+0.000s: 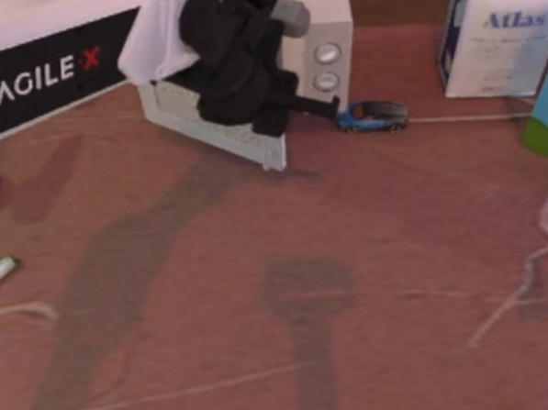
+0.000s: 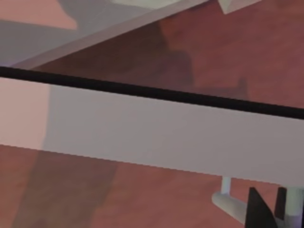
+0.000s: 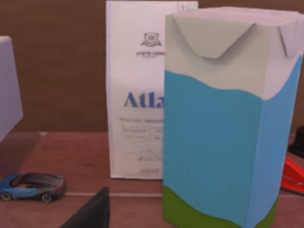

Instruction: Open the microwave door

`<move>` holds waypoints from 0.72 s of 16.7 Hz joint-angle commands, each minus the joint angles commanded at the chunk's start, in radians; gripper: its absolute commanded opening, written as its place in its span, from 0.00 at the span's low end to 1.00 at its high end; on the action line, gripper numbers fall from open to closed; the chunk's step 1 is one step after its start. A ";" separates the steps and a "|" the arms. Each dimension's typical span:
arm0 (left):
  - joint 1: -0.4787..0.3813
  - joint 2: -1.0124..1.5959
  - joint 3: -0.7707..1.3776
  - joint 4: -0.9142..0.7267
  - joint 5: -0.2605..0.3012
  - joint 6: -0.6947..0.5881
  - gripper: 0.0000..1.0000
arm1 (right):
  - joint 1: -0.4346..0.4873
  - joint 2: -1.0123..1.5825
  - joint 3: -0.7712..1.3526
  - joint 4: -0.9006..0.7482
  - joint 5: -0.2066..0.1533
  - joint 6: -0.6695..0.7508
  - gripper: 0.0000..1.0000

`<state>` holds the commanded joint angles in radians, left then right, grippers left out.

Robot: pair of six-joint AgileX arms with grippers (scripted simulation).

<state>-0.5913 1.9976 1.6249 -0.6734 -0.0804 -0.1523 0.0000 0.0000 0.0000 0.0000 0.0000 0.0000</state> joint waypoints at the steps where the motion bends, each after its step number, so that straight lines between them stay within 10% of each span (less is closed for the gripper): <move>1: 0.001 -0.003 -0.003 0.001 0.002 0.003 0.00 | 0.000 0.000 0.000 0.000 0.000 0.000 1.00; 12: 0.037 -0.072 -0.101 0.036 0.059 0.119 0.00 | 0.000 0.000 0.000 0.000 0.000 0.000 1.00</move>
<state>-0.5545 1.9258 1.5235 -0.6376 -0.0209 -0.0332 0.0000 0.0000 0.0000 0.0000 0.0000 0.0000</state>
